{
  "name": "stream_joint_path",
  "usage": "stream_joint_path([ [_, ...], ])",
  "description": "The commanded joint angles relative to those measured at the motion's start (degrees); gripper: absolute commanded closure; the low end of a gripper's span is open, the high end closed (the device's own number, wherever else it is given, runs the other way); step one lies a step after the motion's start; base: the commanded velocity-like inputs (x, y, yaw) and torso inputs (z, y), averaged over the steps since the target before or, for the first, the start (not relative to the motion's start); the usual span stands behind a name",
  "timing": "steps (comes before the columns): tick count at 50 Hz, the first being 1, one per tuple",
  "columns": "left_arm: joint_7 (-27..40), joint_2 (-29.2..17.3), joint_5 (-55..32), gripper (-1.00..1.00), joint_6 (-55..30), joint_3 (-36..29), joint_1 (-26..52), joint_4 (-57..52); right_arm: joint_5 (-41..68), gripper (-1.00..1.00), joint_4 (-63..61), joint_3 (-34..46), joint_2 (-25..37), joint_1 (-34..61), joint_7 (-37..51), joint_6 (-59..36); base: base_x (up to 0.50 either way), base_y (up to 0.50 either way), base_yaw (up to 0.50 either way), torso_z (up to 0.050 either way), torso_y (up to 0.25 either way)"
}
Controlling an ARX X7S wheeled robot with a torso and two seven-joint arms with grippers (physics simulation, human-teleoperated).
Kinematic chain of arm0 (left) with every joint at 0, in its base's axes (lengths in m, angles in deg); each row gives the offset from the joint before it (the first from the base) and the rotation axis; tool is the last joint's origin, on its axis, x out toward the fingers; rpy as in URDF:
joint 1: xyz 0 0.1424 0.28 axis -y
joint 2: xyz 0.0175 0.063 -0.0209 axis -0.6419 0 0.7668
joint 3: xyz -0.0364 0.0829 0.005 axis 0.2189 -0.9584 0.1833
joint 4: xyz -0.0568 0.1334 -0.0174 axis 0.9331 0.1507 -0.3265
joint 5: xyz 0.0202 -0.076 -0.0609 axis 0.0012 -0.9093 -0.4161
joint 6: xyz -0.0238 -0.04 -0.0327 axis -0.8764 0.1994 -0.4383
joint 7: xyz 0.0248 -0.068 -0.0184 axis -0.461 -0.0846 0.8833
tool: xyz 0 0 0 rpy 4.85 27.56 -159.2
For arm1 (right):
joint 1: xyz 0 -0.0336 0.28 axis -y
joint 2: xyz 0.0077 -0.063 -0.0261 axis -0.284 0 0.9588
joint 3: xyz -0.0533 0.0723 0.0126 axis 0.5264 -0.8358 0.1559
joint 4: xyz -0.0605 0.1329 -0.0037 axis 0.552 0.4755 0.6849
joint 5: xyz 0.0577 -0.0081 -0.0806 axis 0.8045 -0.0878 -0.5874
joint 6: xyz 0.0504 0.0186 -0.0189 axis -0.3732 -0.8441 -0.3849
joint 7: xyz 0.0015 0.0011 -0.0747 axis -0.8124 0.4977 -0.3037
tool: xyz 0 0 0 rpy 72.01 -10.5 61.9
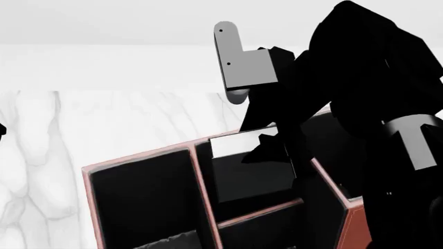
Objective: Pick up the book and place it in the front compartment of the caddy.
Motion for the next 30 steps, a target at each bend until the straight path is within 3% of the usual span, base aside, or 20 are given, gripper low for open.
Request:
stream_joint_path([
  [1,-1.2,1.0,1.2,-1.00,0.2,1.4,0.0,0.2,-4.0,1.00,-0.1,-9.1,-1.3,-0.1,-0.7,3.0,0.00,0.00,0.00,0.000,0.000],
  [15,-0.9,0.4,2.1,-1.00,0.3,0.5,0.1,-0.2,-6.1,1.00,-0.1,-11.3,-1.3,-0.7,-1.2,2.6,0.00,0.00,0.00,0.000,0.001],
  [23,-1.0,0.3,2.6,-1.00,1.3,0.0,-0.5,-0.3,-7.0,1.00,-0.1,-12.3,-1.2,-0.7,-0.7,2.7,0.00,0.00,0.00,0.000,-0.214],
  [30,-1.2,0.6,1.3,-1.00,1.6,0.7,-0.6,-0.3,-7.6,1.00,-0.1,-12.9,-1.2,-0.8,-0.7,2.8,0.00,0.00,0.00,0.000,-0.004],
])
